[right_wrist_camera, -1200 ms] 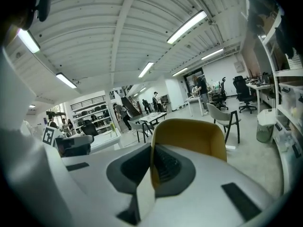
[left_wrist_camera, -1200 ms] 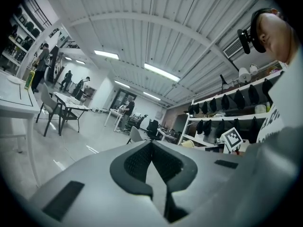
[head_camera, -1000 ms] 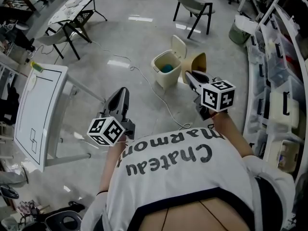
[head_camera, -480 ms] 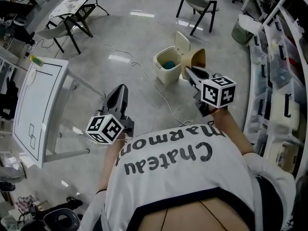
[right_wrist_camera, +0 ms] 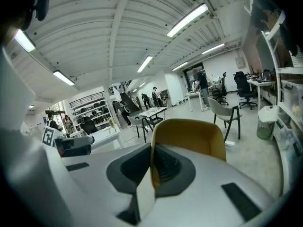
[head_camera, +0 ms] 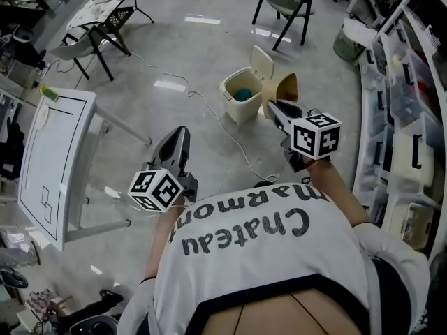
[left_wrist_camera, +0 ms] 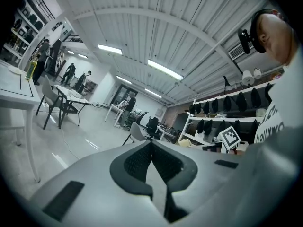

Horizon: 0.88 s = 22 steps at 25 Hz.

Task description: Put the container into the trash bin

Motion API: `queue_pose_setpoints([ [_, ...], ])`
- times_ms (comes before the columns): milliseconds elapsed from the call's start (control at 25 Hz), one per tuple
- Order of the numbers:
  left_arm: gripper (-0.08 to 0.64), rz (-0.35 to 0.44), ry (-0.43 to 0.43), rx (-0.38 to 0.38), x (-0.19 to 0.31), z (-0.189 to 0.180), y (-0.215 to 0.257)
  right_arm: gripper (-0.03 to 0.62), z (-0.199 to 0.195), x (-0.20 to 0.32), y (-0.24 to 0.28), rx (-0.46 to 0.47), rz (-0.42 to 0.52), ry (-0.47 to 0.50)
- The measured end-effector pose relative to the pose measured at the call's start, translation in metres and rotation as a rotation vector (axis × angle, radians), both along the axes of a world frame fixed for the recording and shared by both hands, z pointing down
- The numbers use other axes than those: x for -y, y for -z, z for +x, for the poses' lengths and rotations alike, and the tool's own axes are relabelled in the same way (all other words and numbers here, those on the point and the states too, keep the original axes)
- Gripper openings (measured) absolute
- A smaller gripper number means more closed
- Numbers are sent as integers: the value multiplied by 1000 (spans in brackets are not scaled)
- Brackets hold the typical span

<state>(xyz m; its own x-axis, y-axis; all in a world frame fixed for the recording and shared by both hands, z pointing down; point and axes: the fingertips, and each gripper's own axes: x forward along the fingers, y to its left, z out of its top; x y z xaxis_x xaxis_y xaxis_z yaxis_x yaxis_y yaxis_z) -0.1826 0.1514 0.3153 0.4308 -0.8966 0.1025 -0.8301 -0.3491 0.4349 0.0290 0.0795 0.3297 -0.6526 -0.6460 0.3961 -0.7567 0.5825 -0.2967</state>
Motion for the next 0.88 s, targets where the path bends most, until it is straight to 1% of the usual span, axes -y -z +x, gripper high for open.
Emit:
queue_pose_setpoints([
  [200,23,-23,-35,-16,4,17,-12,35,18,-8,-10,-17,-29,-28],
  [360,23,-32,-45,-26,10,25,-18,35,29,-5,-17,-37,-36,-45],
  [480,23,-39,-48,-25,16,30,-20,35,32,1,-21,-32,-47,-44],
  [640,23,-36,-20,-17,29,25,-19,35,28,18,-24,-19,-55,-25],
  [880,23,-42,44,-2,64,8,-21,35,12,70,-31,-7,-56,24],
])
